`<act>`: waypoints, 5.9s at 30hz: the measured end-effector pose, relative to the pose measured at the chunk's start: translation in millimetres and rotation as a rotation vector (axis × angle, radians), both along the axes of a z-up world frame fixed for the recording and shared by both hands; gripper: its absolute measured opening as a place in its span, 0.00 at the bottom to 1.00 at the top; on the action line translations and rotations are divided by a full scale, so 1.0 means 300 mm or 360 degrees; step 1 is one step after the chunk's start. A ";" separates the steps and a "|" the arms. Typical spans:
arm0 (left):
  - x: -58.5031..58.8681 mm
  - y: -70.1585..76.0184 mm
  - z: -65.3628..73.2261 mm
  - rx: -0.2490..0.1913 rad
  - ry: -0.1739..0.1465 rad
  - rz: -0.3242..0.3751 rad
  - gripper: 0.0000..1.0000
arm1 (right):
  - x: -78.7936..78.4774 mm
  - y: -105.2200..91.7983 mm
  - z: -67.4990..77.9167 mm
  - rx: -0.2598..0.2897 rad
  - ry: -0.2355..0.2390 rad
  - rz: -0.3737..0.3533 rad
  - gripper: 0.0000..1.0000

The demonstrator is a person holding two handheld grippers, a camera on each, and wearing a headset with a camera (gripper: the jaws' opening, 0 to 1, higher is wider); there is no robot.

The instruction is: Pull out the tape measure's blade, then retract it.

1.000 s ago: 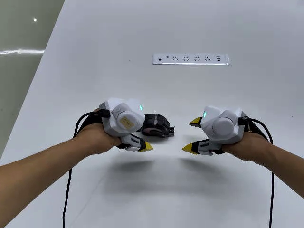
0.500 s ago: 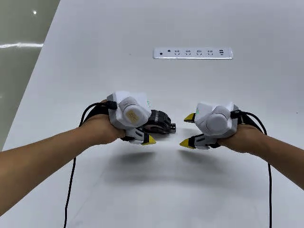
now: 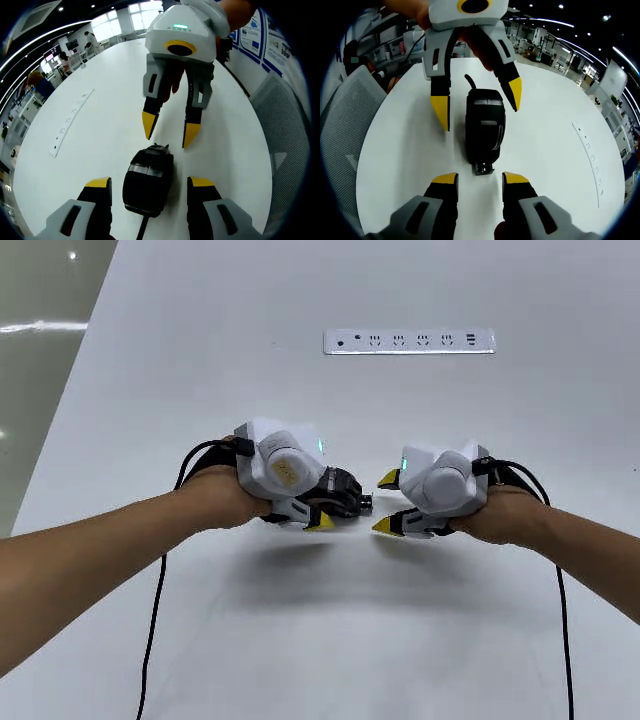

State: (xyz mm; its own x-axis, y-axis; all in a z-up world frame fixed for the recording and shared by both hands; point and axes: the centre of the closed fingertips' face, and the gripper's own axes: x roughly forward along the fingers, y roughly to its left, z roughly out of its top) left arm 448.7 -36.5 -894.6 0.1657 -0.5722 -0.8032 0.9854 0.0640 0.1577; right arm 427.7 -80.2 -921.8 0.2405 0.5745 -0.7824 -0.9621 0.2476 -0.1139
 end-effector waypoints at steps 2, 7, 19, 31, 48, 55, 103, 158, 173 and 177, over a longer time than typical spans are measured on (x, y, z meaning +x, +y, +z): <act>-0.002 -0.005 -0.003 -0.0002 0.0004 -0.0012 0.57 | 0.005 0.005 -0.001 0.0000 0.0000 0.0009 0.34; -0.002 -0.009 -0.013 0.0005 0.0011 -0.0034 0.53 | 0.010 0.016 -0.007 0.0001 -0.0002 0.0034 0.32; -0.002 -0.023 -0.018 0.0003 0.0025 -0.0065 0.45 | 0.022 0.034 -0.020 0.0005 0.0003 0.0080 0.25; 0.001 -0.038 -0.029 0.0006 0.0044 -0.0099 0.42 | 0.026 0.041 -0.041 -0.0005 0.0030 0.0100 0.24; 0.007 -0.037 -0.034 0.0007 0.0054 -0.0108 0.37 | 0.028 0.037 -0.052 -0.0010 0.0043 0.0099 0.17; 0.005 -0.038 -0.036 0.0008 0.0062 -0.0127 0.36 | 0.029 0.037 -0.053 -0.0006 0.0040 0.0125 0.16; 0.001 -0.040 -0.028 0.0021 0.0091 -0.0157 0.33 | 0.018 -0.014 -0.046 -0.0040 0.0090 0.0269 0.11; 0.003 -0.042 -0.027 0.0036 0.0118 -0.0140 0.33 | 0.000 -0.238 -0.039 -0.0122 0.0115 0.0194 0.11; 0.002 -0.042 -0.029 0.0048 0.0114 -0.0143 0.33 | -0.005 -0.308 -0.037 -0.0142 0.0131 0.0177 0.11; 0.002 -0.043 -0.031 0.0052 0.0115 -0.0144 0.33 | -0.008 -0.325 -0.040 -0.0149 0.0135 0.0176 0.11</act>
State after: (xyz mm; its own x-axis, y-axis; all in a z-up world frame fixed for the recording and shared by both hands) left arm 449.3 -49.3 -904.0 0.0553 -0.5554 -0.8298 0.9958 -0.0301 0.0865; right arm 425.1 -177.6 -933.7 0.1108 0.5176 -0.8484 -0.9900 0.1320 -0.0488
